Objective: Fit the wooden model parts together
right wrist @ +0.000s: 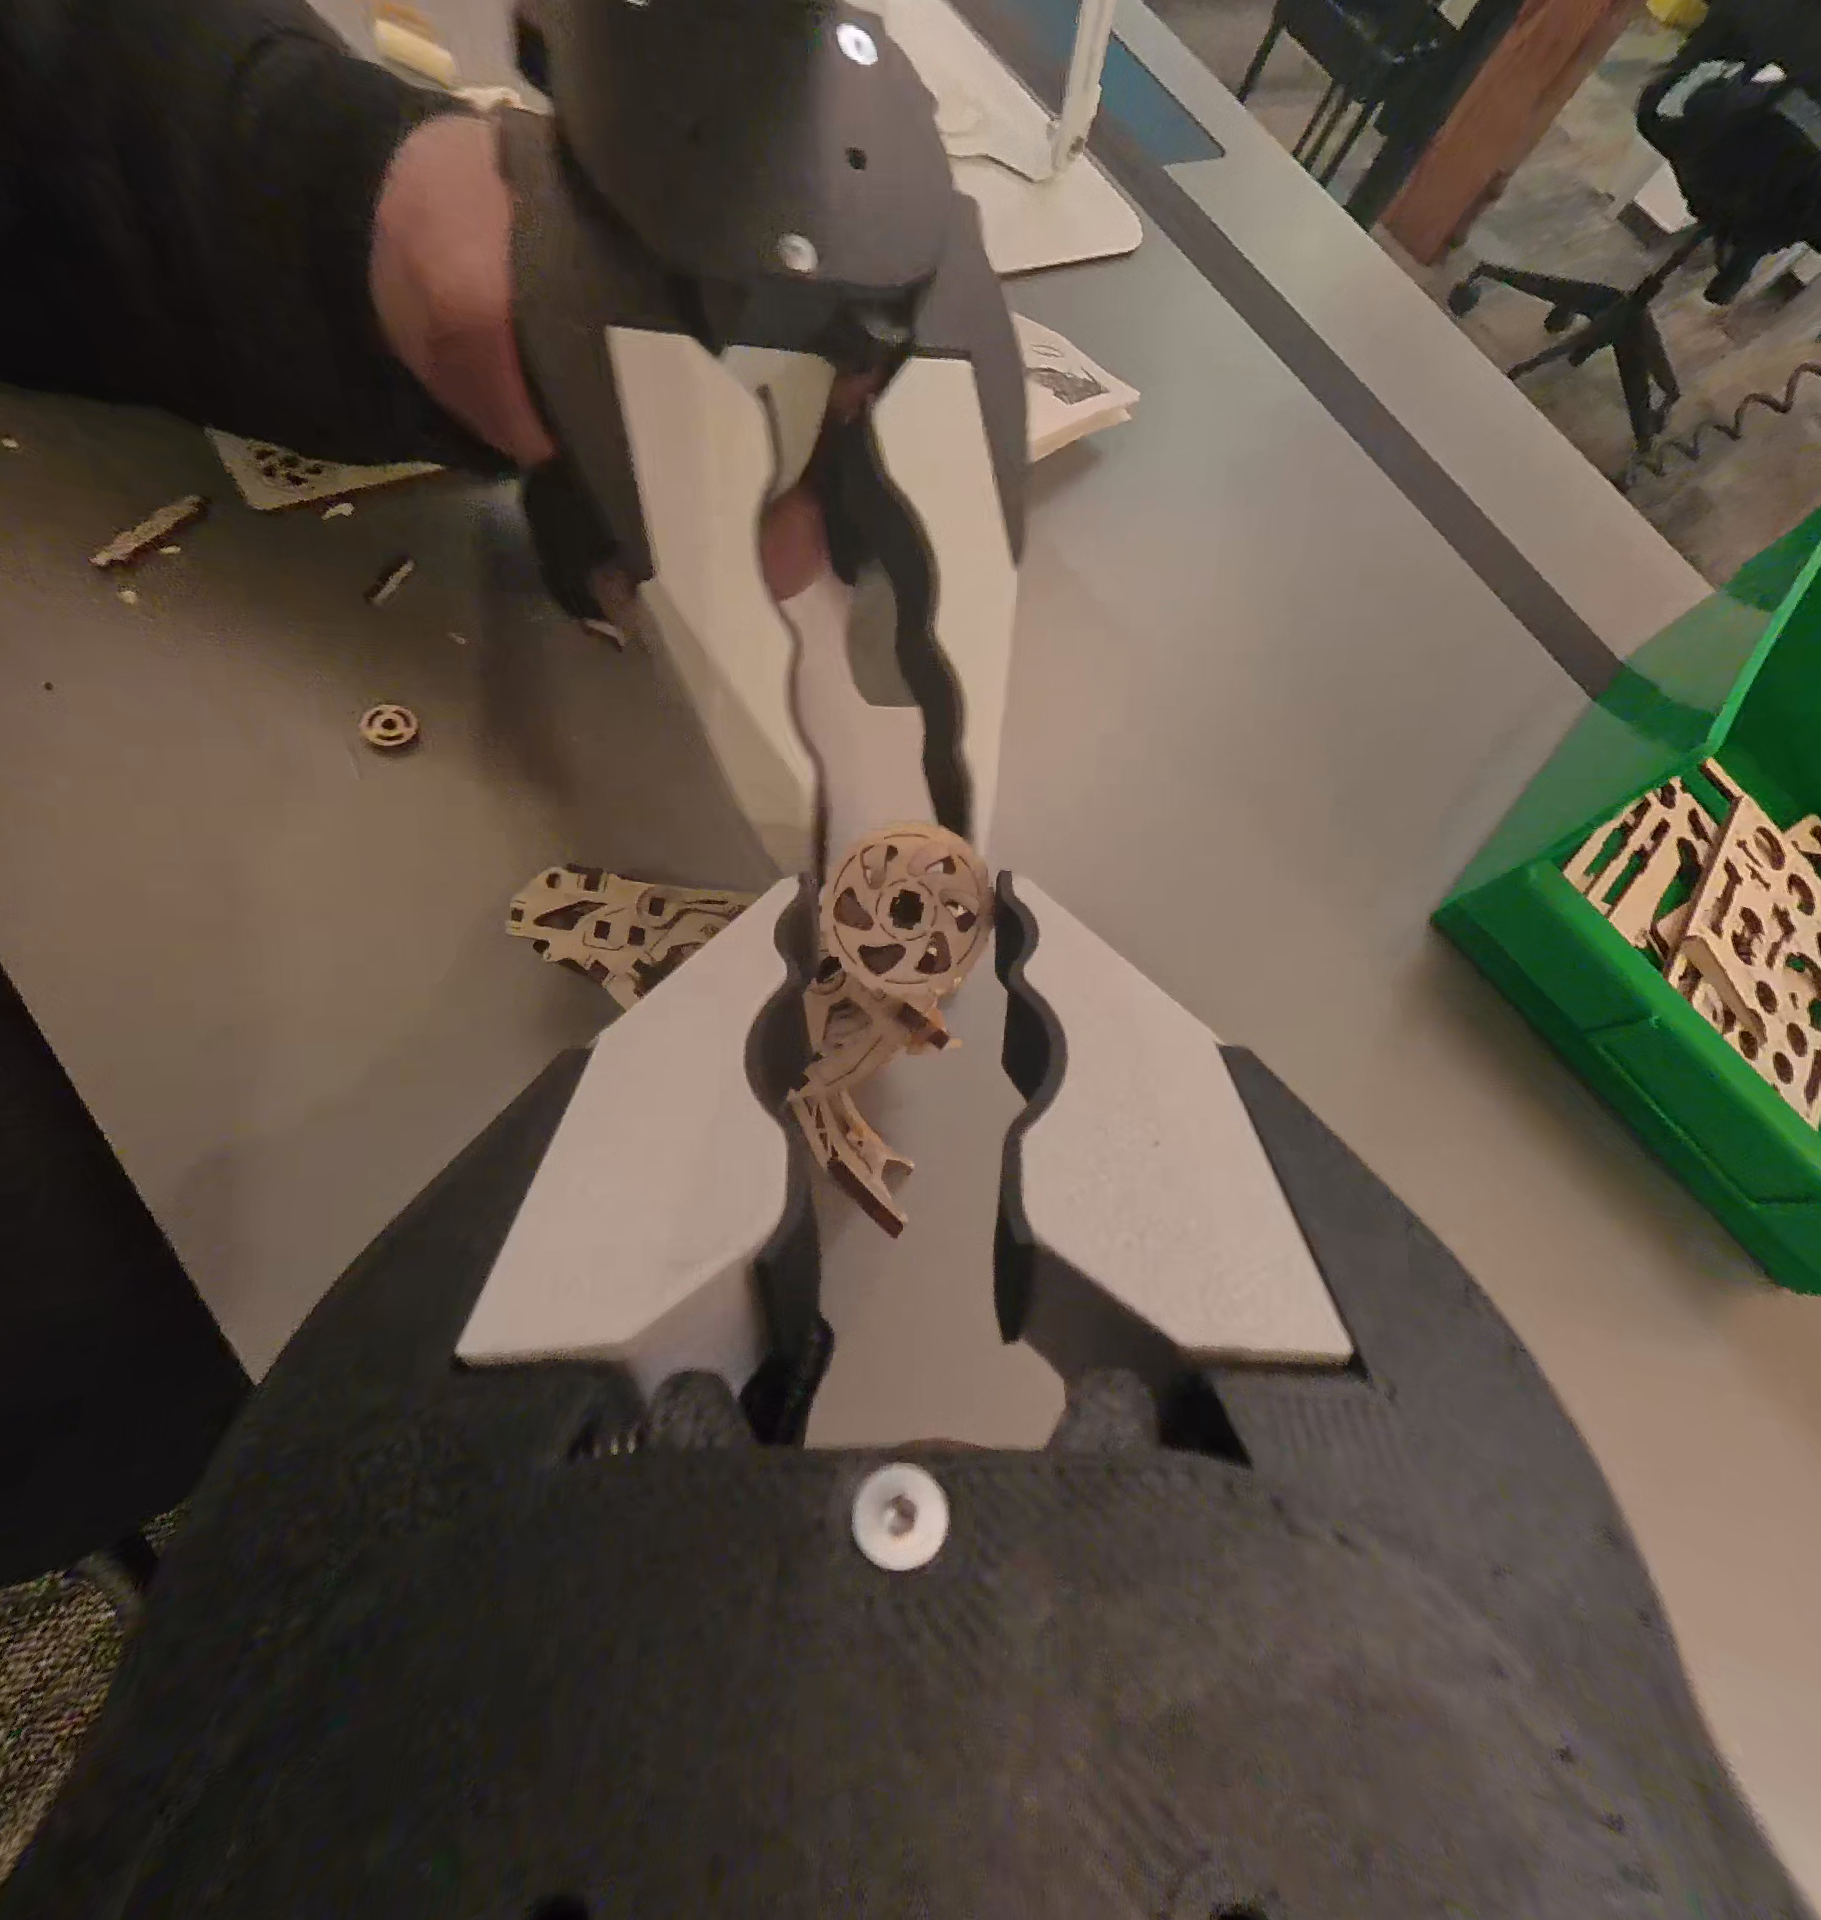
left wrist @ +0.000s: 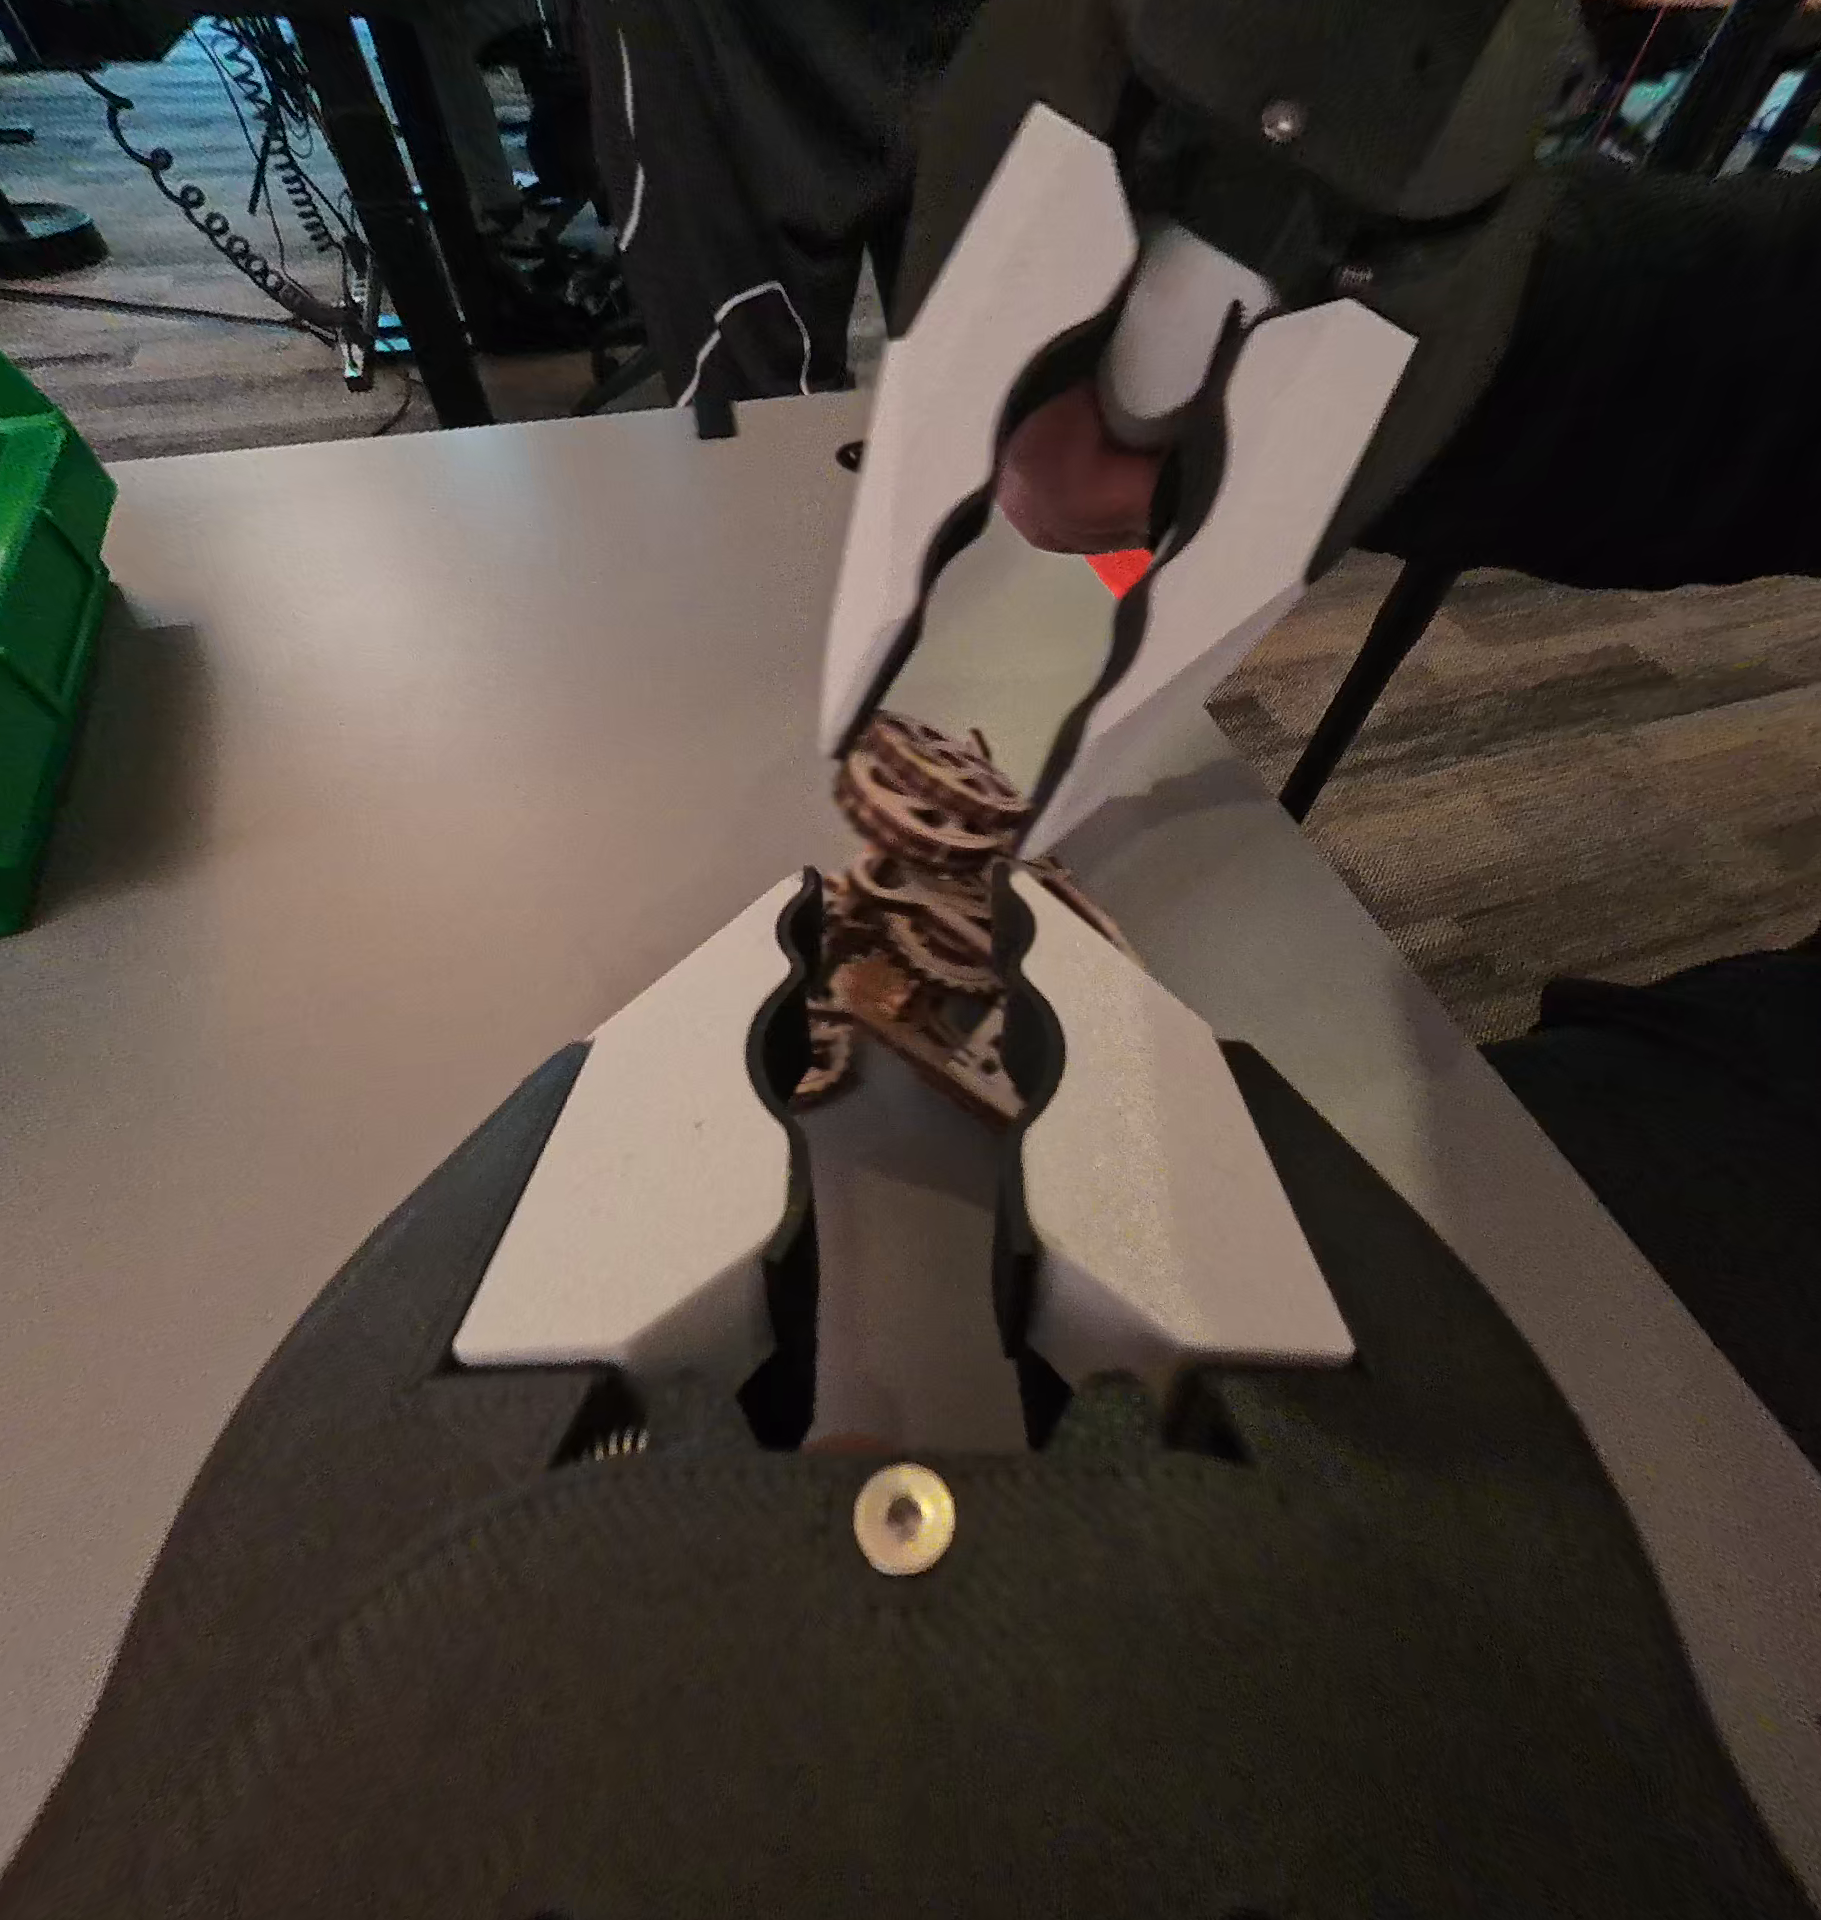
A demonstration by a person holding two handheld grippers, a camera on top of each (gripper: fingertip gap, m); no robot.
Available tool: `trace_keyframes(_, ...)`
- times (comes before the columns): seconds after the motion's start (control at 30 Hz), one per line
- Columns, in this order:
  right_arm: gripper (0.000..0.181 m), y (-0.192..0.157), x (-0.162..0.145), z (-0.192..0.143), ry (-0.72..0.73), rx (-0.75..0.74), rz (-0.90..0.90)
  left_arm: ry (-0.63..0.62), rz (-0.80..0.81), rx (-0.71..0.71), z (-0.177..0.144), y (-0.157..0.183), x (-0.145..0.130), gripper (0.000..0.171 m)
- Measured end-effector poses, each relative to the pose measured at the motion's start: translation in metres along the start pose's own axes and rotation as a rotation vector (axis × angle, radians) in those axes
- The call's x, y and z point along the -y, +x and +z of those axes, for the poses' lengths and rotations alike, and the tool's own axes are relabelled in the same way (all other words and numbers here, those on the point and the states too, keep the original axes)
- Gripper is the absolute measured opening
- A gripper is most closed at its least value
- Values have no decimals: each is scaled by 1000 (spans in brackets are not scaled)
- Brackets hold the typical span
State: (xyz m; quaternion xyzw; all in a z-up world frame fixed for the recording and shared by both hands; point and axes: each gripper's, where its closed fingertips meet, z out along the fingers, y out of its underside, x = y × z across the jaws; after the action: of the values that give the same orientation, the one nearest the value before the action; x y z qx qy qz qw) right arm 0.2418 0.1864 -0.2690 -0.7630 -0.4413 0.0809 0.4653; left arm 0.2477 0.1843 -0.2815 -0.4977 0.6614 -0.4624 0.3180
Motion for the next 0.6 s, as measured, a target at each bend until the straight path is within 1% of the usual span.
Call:
trace_keyframes(0.03,31,0,-1,-1,3,6,-3,4,-18,-11,1,-3,-1,31)
trace_keyframes(0.13,31,7,-3,-4,15,18,39,-31,-43,-71,6,-1,-11,28)
trace_keyframes(0.27,32,10,-3,-3,-11,38,58,-12,-36,-77,10,-4,-8,26)
trace_keyframes(0.33,31,11,-8,-1,-68,37,48,-11,-42,-85,12,-4,-7,26)
trace_keyframes(0.37,32,11,-11,1,-100,32,38,-13,-34,-91,12,-3,-7,24)
trace_keyframes(0.43,38,11,-18,5,-154,22,32,-16,-28,-91,13,-2,-7,21)
trace_keyframes(0.5,37,13,-13,2,-117,-1,33,-11,-35,-83,12,-4,-7,21)
trace_keyframes(0.6,39,17,-13,-4,-111,-19,57,-19,-29,-76,10,-5,-8,23)
